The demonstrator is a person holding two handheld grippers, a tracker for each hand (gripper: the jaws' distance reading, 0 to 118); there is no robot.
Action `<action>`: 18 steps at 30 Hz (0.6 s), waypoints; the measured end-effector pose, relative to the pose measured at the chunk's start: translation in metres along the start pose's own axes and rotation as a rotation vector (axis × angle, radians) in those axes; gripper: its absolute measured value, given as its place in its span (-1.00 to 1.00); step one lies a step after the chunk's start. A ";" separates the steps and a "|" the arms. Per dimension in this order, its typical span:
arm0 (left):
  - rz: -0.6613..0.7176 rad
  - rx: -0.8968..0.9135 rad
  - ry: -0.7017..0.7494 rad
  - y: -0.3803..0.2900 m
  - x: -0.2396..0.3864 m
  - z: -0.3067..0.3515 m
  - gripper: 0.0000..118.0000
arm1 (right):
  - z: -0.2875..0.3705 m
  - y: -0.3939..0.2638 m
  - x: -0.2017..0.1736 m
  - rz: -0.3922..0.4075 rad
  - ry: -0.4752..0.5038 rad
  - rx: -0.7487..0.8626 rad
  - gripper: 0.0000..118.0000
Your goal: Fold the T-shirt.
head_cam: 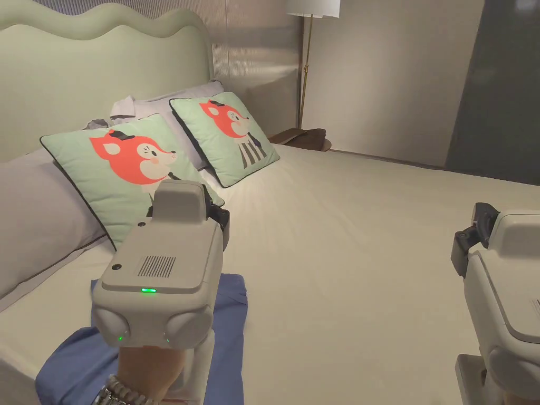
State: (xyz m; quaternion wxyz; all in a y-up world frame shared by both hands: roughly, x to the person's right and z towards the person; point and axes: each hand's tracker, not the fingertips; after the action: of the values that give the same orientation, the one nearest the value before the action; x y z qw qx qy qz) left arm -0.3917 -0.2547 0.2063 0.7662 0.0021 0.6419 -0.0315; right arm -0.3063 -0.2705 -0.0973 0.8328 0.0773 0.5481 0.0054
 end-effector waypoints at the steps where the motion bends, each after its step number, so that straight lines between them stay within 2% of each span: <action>1: 0.002 -0.003 0.007 -0.002 -0.004 0.001 -0.99 | -0.002 0.000 -0.004 -0.001 0.008 -0.001 -1.00; 13: 0.013 -0.062 0.043 -0.019 -0.020 -0.005 -1.00 | -0.009 -0.003 -0.023 0.008 0.051 -0.011 -1.00; 18: 0.024 -0.189 0.032 -0.033 -0.017 -0.022 -1.00 | -0.013 -0.010 -0.021 0.020 0.044 -0.029 -1.00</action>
State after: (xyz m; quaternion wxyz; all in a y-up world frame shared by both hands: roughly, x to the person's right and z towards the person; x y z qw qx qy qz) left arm -0.4175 -0.2859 0.2205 0.7528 -0.0619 0.6542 0.0385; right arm -0.3276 -0.2805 -0.0841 0.8214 0.0706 0.5655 0.0235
